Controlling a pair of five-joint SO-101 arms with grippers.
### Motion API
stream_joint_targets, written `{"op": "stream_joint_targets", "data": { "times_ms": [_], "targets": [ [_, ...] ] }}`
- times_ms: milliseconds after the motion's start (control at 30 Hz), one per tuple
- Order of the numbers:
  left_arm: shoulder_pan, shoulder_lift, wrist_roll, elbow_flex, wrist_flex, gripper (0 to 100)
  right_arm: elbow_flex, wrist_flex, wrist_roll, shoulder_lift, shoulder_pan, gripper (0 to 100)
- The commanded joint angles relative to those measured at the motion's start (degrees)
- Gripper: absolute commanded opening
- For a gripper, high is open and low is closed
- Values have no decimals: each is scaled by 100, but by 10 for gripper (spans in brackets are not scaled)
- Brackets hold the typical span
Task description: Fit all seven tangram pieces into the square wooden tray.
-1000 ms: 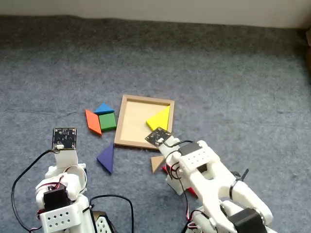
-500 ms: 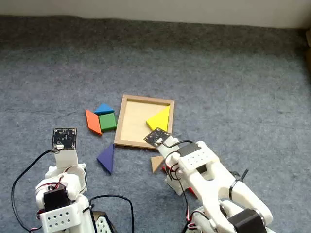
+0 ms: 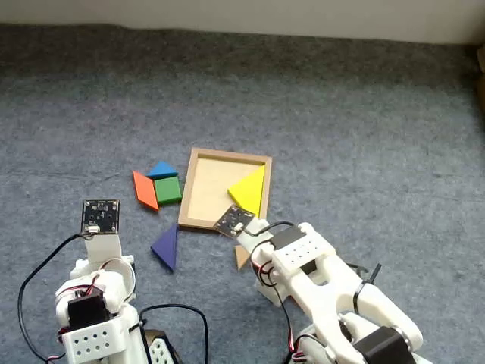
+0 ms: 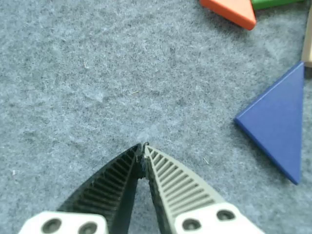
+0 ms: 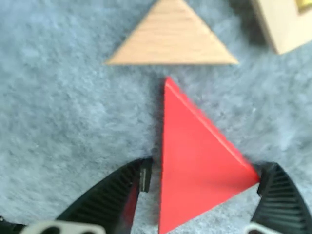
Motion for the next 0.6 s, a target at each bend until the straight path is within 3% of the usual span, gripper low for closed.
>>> {"op": "stream_joint_targets", "data": {
  "times_ms": [0, 400, 567],
  "targets": [
    [-48, -259, 35, 110, 26, 7, -110, -251, 158, -66, -207, 307],
    [-48, -259, 35, 110, 26, 7, -145, -189, 158, -119, 66, 238],
    [-48, -259, 35, 110, 26, 7, -356, 286, 440, -180, 251, 238]
  ]
}}
